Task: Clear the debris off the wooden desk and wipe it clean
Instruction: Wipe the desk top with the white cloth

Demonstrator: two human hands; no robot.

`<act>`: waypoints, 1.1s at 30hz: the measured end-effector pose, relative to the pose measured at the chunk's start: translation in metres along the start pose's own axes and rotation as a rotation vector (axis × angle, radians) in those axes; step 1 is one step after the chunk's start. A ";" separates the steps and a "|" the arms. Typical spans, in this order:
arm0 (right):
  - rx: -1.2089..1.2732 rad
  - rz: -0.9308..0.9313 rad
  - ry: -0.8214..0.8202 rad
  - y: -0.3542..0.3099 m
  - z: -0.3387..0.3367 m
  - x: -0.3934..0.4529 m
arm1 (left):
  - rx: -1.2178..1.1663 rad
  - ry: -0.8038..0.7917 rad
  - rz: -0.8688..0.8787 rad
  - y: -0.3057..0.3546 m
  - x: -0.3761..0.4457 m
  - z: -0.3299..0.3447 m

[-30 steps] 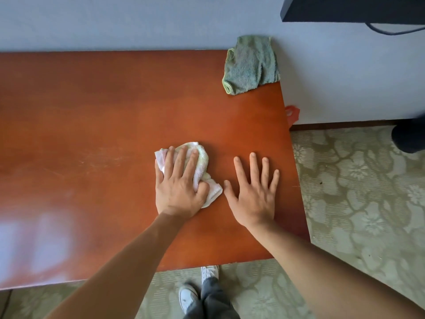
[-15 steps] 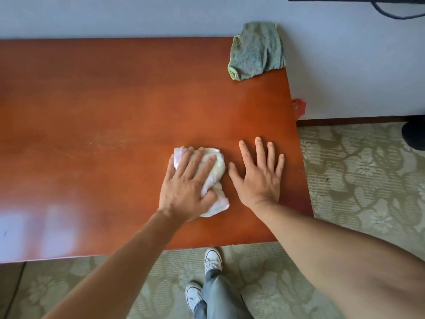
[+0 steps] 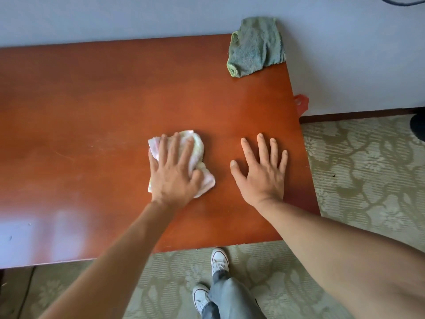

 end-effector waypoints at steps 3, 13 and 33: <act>-0.018 0.000 0.004 0.001 0.000 0.000 | -0.041 -0.026 0.301 0.022 -0.014 0.007; -0.017 -0.004 0.006 0.000 0.000 0.000 | -0.147 -0.037 0.164 0.042 -0.023 0.005; -0.014 -0.038 0.040 0.000 -0.001 0.000 | -0.121 0.020 0.144 0.025 -0.052 0.002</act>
Point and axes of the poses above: each hand's wrist, its own x-axis towards the middle knuckle, its own z-axis out of the palm, y = z × x, the point moved 3 cm from there along x, towards the middle knuckle, and after that the axes turned 8 degrees about x, right-handed, at the moved point
